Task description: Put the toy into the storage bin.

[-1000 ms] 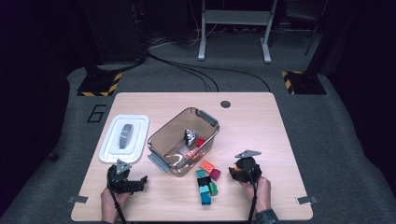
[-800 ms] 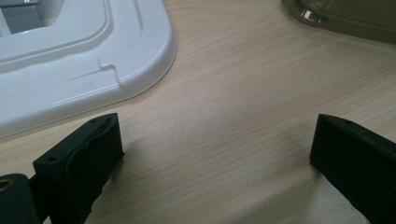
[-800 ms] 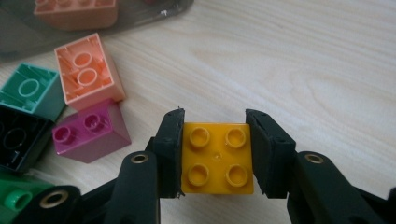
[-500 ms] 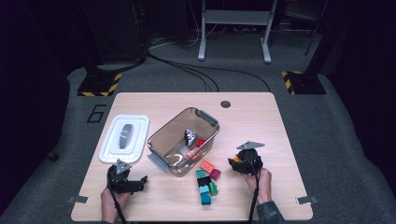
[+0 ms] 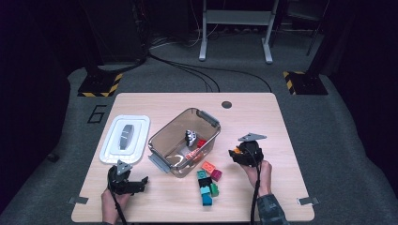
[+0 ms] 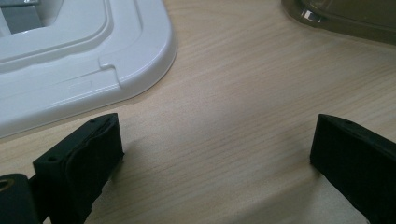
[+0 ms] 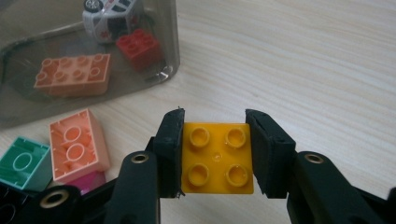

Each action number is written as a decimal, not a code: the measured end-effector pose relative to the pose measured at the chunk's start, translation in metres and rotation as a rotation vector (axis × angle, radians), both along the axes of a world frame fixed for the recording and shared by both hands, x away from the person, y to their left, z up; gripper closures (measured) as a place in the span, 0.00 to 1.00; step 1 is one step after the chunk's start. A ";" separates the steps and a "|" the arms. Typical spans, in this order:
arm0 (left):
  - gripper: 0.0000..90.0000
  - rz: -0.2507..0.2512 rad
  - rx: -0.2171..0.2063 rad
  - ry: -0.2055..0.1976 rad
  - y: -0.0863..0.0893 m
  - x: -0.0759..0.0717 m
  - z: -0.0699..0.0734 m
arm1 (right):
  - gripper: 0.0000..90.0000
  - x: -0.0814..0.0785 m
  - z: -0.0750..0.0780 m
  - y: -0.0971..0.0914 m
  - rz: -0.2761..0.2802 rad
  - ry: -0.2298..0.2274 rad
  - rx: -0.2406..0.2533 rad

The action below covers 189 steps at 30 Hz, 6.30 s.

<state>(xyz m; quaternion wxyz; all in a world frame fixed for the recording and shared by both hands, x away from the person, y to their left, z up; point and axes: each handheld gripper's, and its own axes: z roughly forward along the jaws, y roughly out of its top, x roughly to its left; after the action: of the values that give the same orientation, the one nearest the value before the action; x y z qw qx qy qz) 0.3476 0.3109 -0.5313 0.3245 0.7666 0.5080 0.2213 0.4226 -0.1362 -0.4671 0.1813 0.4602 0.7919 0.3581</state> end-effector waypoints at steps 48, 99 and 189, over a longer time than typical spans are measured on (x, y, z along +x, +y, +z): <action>0.03 0.001 -0.006 -0.001 -0.001 0.000 0.000 | 0.65 0.061 0.072 0.019 -0.001 -0.105 -0.051; 0.03 -0.002 -0.002 -0.003 0.000 0.000 0.000 | 0.65 0.053 0.075 0.088 0.284 -0.050 -0.096; 0.03 -0.001 -0.005 -0.002 0.000 0.000 0.000 | 0.63 -0.035 -0.030 0.041 0.298 0.143 -0.094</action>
<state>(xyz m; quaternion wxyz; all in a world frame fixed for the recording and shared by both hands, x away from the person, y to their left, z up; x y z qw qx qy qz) 0.3478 0.3105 -0.5315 0.3270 0.7659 0.5079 0.2204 0.3880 -0.0955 -0.4972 0.0908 0.3530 0.8782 0.3098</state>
